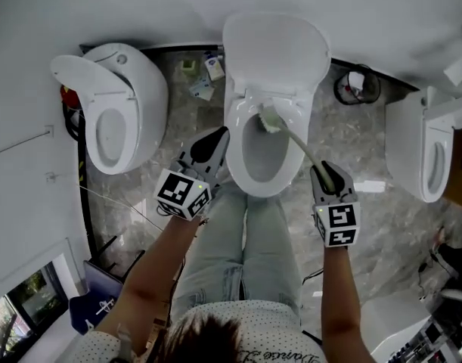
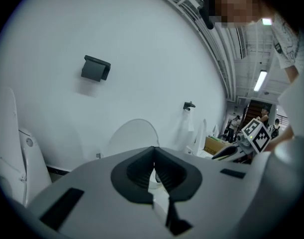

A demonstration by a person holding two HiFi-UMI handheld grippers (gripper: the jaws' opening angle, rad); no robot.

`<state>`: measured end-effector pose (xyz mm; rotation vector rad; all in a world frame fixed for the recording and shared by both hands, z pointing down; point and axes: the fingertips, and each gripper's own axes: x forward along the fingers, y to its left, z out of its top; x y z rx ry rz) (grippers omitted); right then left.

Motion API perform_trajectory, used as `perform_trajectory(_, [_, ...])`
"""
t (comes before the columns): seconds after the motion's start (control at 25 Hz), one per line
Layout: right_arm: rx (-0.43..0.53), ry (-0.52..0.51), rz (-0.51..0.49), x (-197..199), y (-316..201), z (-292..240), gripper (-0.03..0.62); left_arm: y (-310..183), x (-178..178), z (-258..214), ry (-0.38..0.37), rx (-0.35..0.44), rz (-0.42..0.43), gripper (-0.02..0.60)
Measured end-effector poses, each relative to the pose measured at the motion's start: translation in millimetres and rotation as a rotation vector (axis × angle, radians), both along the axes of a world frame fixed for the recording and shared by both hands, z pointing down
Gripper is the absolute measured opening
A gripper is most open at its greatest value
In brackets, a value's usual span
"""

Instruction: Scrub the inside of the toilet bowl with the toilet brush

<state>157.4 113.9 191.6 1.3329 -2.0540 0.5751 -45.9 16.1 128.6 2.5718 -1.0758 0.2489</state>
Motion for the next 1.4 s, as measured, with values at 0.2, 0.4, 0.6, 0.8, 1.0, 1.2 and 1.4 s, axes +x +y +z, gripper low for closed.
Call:
perform_trajectory(0.2, [0.065, -0.005, 0.002, 2.7, -7.6, -42.1, 0.110, 11.3, -3.3, -34.3, 0.006, 0.024, -0.003, 0.003])
perform_trajectory(0.4, [0.118, -0.042, 0.034, 5.4, -13.5, -80.5, 0.110, 19.4, -6.5, -63.1, 0.021, 0.036, -0.018, 0.003])
perform_trajectory(0.6, [0.176, -0.090, 0.059, 5.9, -18.4, -117.0, 0.110, 23.9, -7.6, -88.3, 0.048, 0.058, -0.019, 0.003])
perform_trajectory(0.8, [0.232, -0.136, 0.061, 2.1, -24.1, -154.1, 0.110, 21.7, -10.8, -113.3, 0.069, 0.091, -0.027, 0.003])
perform_trajectory(1.0, [0.312, -0.201, 0.079, -2.0, -30.7, -191.5, 0.109, 15.5, -16.2, -134.5, 0.068, 0.136, -0.028, 0.003])
perform_trajectory(1.2, [0.385, -0.231, 0.088, -4.9, -35.8, -225.5, 0.110, 13.1, -16.6, -158.3, 0.069, 0.181, -0.034, 0.003])
perform_trajectory(1.4, [0.454, -0.280, 0.096, -10.6, -40.7, -254.0, 0.110, 14.0, -14.0, -183.6, 0.085, 0.228, -0.022, 0.003])
